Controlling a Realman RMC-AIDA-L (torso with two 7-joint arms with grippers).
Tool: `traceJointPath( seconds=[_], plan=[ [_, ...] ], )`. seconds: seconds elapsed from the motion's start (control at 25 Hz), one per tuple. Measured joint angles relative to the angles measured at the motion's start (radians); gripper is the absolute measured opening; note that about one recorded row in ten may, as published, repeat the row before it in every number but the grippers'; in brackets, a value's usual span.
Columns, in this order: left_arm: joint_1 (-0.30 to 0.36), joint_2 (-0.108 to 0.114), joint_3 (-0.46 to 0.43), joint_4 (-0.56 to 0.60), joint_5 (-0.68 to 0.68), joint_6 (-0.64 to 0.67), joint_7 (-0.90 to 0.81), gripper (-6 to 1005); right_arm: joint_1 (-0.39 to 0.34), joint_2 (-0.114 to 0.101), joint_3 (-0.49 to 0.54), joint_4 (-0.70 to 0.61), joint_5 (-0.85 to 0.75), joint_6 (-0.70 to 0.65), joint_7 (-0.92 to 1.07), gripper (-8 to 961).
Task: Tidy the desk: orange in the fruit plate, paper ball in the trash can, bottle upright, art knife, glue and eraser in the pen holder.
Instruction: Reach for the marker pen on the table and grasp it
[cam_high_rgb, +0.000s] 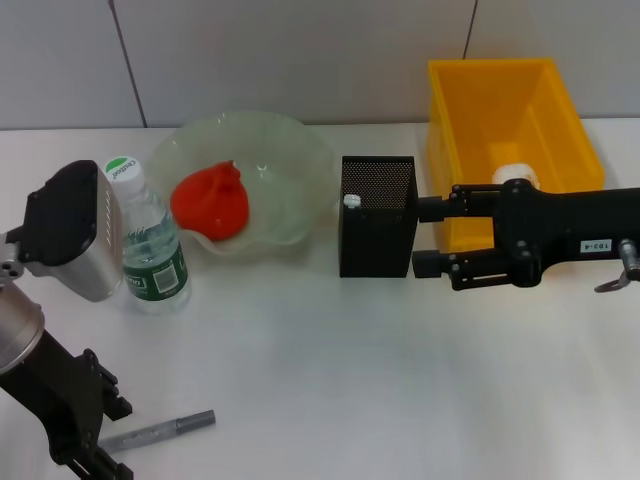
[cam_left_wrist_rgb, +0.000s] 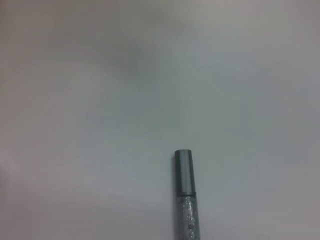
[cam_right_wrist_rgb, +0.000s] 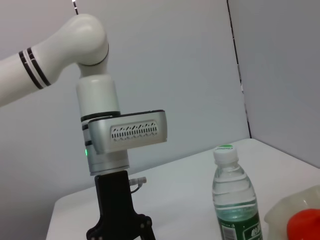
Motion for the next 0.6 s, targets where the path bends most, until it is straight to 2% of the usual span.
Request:
traceJointPath(
  seconds=[0.6],
  plan=[
    [0.020,0.001,0.035,-0.007,0.029,-0.053,0.042,724,0.000,0.008,-0.004,0.001,0.000,0.035,0.000,768]
  ],
)
